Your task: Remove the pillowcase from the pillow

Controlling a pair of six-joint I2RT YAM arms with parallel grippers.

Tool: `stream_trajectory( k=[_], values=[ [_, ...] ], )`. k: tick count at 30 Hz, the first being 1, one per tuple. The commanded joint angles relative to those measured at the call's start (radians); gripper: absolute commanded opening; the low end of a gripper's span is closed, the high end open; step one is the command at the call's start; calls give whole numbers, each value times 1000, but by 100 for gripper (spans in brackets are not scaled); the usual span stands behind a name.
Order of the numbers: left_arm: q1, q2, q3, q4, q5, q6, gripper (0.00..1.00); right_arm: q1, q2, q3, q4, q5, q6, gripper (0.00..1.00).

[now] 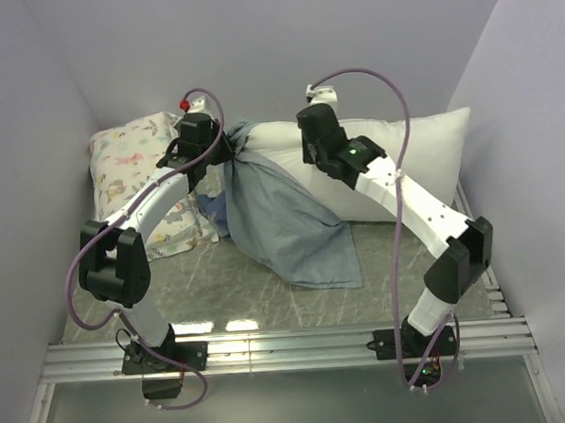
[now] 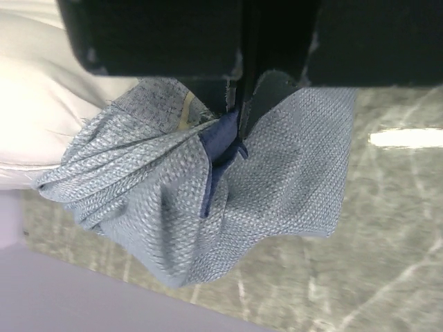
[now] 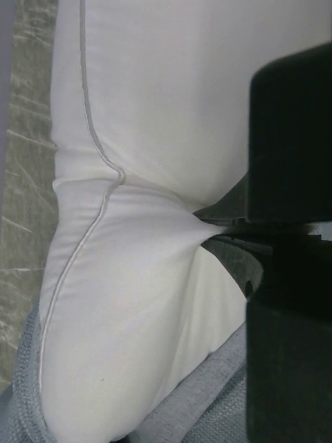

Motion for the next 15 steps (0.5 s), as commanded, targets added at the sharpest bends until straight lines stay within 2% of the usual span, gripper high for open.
stream_trajectory(
  k=[1, 15],
  values=[
    [81, -18, -15, -27, -104, -4, 0, -74, -188, 0, -33, 105, 5, 0],
    [145, 31, 51, -77, -50, 25, 0, -191, -327, -2, -72, 86, 17, 0]
  ],
)
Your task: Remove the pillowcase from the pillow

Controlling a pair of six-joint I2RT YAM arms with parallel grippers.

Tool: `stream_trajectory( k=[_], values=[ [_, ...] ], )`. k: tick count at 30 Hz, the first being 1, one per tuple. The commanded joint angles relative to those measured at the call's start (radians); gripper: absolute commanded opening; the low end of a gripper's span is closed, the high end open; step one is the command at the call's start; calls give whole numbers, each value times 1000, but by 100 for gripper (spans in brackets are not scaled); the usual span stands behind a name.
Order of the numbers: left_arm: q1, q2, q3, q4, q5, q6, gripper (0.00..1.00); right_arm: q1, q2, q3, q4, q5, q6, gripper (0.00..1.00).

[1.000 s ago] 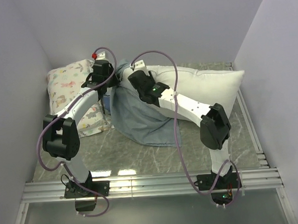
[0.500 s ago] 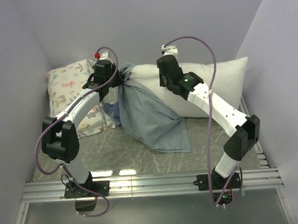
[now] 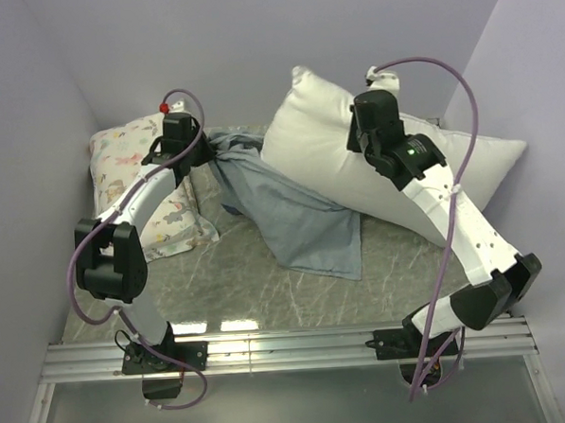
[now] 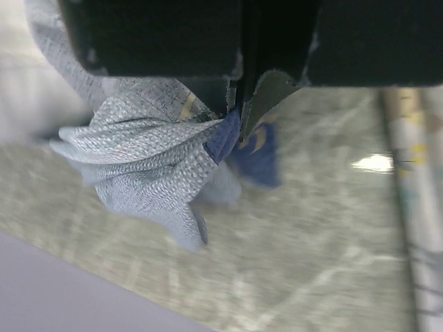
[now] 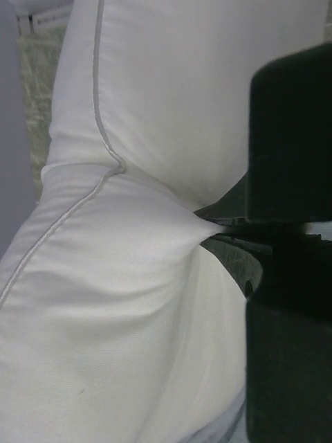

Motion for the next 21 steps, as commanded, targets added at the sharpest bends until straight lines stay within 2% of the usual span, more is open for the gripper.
stream_trajectory(
  k=[1, 6, 12, 21],
  values=[
    [52, 27, 57, -27, -104, 42, 0, -26, -100, 50, 21, 147, -12, 0],
    [63, 39, 51, -25, -96, 42, 0, -49, -96, 151, 4, 158, -13, 0],
    [75, 85, 126, -57, -95, 42, 0, -50, -81, 312, -1, 158, -1, 0],
    [139, 107, 384, -59, -62, 38, 1, -52, -41, 387, 11, 161, -9, 0]
  ],
)
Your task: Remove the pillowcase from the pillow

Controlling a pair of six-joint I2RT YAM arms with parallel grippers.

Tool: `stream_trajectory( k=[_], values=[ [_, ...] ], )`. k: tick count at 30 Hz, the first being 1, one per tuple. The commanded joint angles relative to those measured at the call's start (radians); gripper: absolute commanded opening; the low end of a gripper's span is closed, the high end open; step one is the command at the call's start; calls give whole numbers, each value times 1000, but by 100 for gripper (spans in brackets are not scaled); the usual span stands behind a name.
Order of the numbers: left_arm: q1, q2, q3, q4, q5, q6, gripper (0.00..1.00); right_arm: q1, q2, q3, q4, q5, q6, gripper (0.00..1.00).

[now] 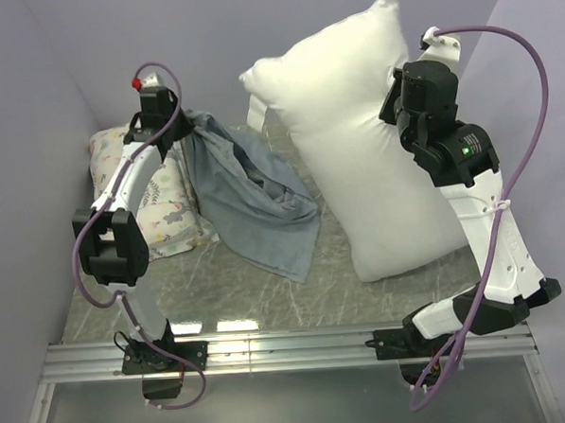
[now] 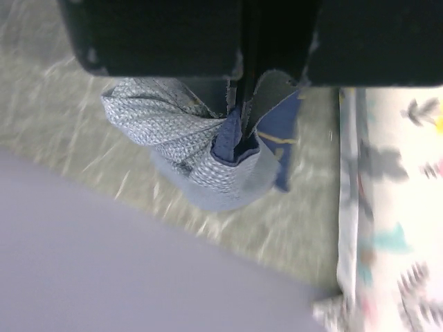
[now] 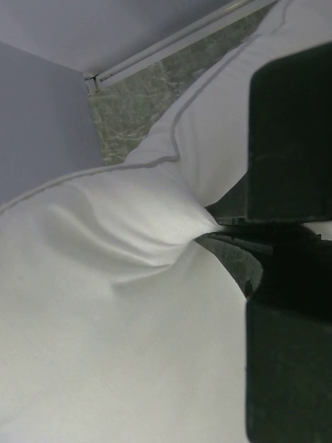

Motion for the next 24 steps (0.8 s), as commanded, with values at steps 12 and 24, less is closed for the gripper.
stream_trajectory(
  k=[12, 24],
  values=[
    [-138, -180, -454, 348, 123, -67, 7, -36, 81, -215, 229, -24, 50, 0],
    [-237, -136, -674, 462, 76, -114, 23, -166, 231, -504, 338, -111, 123, 0]
  ],
)
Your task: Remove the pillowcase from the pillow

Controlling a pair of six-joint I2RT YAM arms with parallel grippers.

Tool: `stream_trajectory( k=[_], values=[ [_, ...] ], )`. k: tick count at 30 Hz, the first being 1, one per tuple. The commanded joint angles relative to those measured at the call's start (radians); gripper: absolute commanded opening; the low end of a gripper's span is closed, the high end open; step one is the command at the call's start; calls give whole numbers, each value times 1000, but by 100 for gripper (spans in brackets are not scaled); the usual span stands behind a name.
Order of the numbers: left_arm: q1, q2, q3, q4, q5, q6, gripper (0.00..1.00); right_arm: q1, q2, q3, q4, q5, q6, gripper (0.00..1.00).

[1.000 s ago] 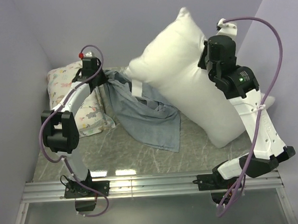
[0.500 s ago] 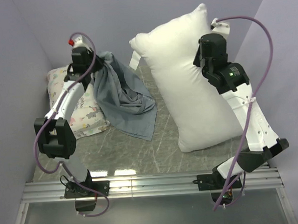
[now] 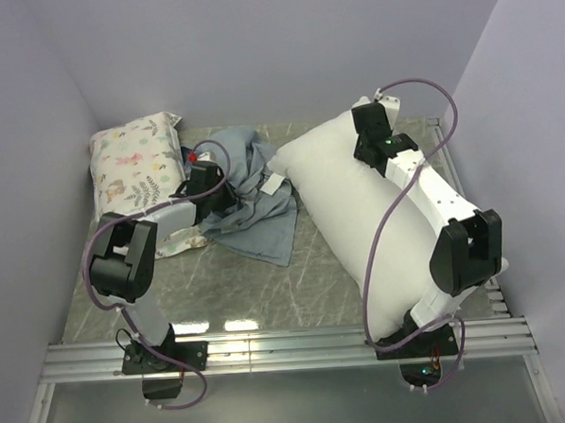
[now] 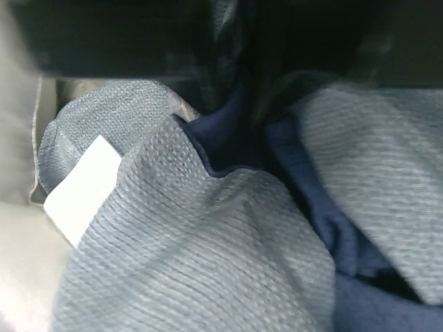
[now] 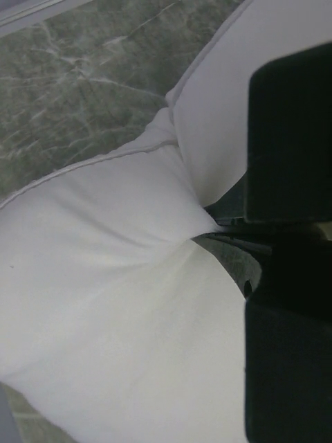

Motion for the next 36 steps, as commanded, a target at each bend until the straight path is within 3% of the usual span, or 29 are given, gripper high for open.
stream_trajectory(
  k=[1, 2, 4, 6, 7, 8, 11, 16, 17, 21, 24, 28, 36],
  values=[
    [-29, -41, 14, 85, -17, -3, 32, -36, -2, -10, 67, -30, 26, 0],
    [-41, -47, 17, 67, -17, 3, 54, -36, 3, -7, 62, -38, 26, 0],
    [-51, -67, 30, 50, -63, 8, 69, -34, -1, -1, 53, -50, 27, 0],
    [-58, -116, 49, 13, -92, 3, 93, -34, -21, -1, 42, -47, 23, 23],
    [-58, -138, 55, 2, -103, 3, 99, -34, -53, 1, 41, -47, 17, 37],
    [-61, -177, 61, -9, -123, 3, 99, -36, -70, 4, 25, -47, 13, 57],
    [-96, -254, 119, -76, -173, 37, 99, -34, -158, 7, 8, -69, 12, 75],
    [-179, -375, 207, -188, -250, 74, 99, -25, -342, -68, 21, -145, 29, 80],
    [-201, -429, 202, -197, -260, 77, 99, -27, -372, -99, 43, -189, 33, 93],
    [-232, -578, 109, -220, -276, 68, 99, -11, -575, -298, 119, -254, 62, 95],
    [-235, -681, 47, -245, -243, 45, 99, 0, -711, -537, 179, -285, 73, 95],
    [-235, -812, -38, -273, -250, 60, 99, -2, -846, -700, 205, -296, 81, 95],
    [-235, -909, -178, -273, -277, 63, 99, 0, -928, -757, 174, -308, 69, 96]
  ],
)
